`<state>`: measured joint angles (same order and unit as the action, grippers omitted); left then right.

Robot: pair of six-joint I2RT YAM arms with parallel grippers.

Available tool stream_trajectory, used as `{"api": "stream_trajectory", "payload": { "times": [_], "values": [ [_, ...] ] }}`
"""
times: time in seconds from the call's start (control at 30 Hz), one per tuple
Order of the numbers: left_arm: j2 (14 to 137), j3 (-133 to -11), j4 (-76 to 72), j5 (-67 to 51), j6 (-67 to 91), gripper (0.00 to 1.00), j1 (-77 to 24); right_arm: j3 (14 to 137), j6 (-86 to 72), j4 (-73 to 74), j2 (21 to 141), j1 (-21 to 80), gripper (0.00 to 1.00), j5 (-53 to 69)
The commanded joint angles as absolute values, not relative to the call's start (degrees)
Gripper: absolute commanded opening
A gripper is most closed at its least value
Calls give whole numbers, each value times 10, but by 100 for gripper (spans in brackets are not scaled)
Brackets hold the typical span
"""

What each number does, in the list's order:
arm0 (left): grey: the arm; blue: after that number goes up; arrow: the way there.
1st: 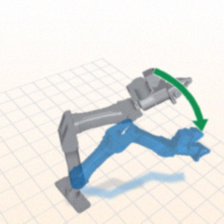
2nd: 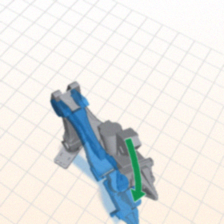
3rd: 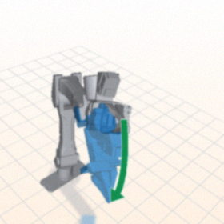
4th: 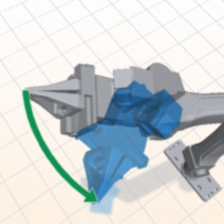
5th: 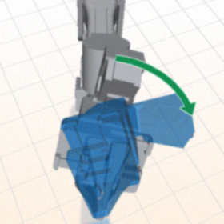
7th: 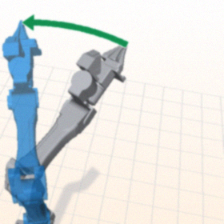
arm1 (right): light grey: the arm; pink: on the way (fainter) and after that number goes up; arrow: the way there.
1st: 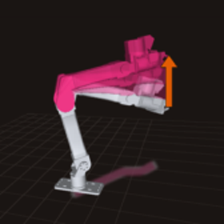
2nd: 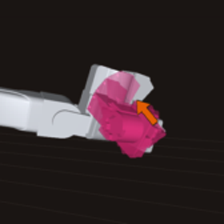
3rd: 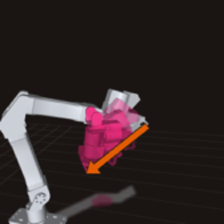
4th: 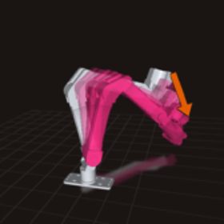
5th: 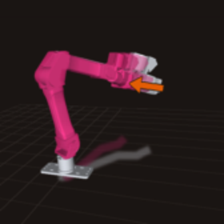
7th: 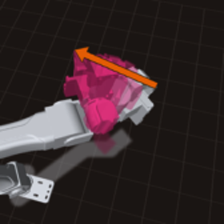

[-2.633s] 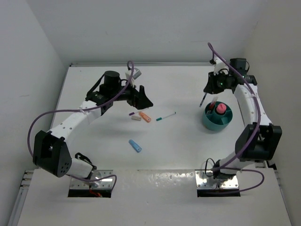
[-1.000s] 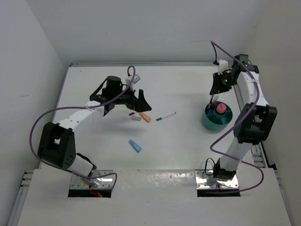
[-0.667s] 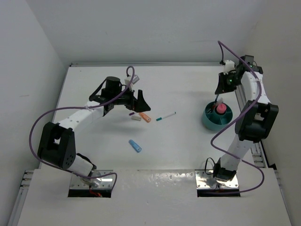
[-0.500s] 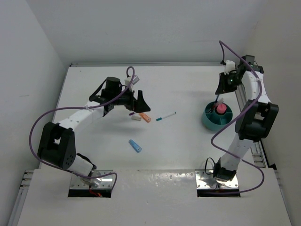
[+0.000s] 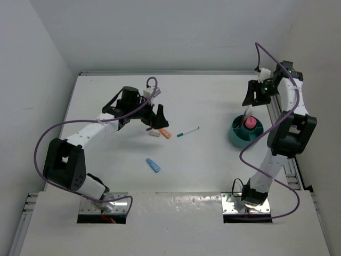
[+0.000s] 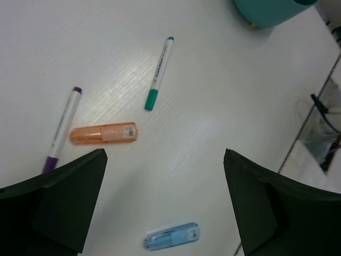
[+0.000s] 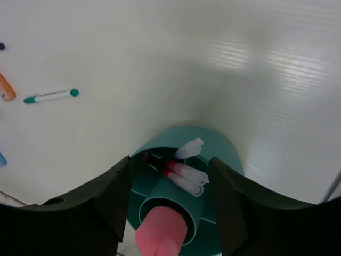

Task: Sort the stationery into containers
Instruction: Place the pen in the storage box, then pick up the pen from the center of the board.

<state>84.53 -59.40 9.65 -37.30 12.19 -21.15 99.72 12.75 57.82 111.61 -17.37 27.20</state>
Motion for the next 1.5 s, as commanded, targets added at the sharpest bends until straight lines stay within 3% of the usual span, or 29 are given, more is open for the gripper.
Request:
{"api": "stream_trajectory", "payload": {
  "times": [0.0, 0.07, 0.43, 0.9, 1.37, 1.47],
  "values": [
    [856, -664, 159, -289, -18, 97, -251, 1032, 100, 572, 1083, -189, 58, 288],
    [881, -683, 175, -253, -59, 95, -274, 1034, 91, 554, 1069, -192, 59, 294],
    [1082, -850, 253, -131, -134, 61, -372, 1006, 20, 516, 927, -195, 55, 356],
    [1267, -1040, 288, -84, -157, 58, -437, 887, 24, 505, 790, -204, 55, 382],
    [1344, -1085, 328, -43, -160, 42, -468, 870, 19, 506, 780, -208, 54, 393],
    [1349, -1082, 329, -51, -155, 32, -467, 866, 15, 505, 777, -208, 54, 396]
  ]
}}
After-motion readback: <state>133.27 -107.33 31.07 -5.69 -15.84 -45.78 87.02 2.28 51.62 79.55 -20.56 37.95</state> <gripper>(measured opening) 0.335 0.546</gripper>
